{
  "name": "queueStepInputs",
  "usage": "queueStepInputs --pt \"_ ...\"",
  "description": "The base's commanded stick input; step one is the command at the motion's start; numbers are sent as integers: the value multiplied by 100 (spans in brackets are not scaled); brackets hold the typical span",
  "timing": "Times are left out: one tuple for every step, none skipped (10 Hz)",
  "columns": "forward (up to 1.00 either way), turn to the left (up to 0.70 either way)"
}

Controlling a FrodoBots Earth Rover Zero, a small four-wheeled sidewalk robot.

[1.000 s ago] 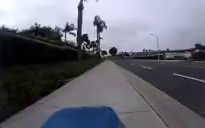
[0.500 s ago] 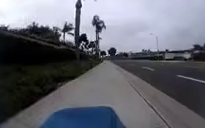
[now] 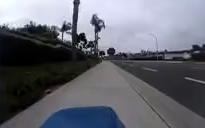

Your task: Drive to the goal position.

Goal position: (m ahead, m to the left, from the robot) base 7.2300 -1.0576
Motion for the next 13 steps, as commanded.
queueStepInputs --pt "100 0" --pt "100 0" --pt "100 0" --pt "100 0" --pt "100 0" --pt "100 0" --pt "100 0" --pt "100 0" --pt "100 0" --pt "100 0" --pt "100 0" --pt "100 0" --pt "100 0"
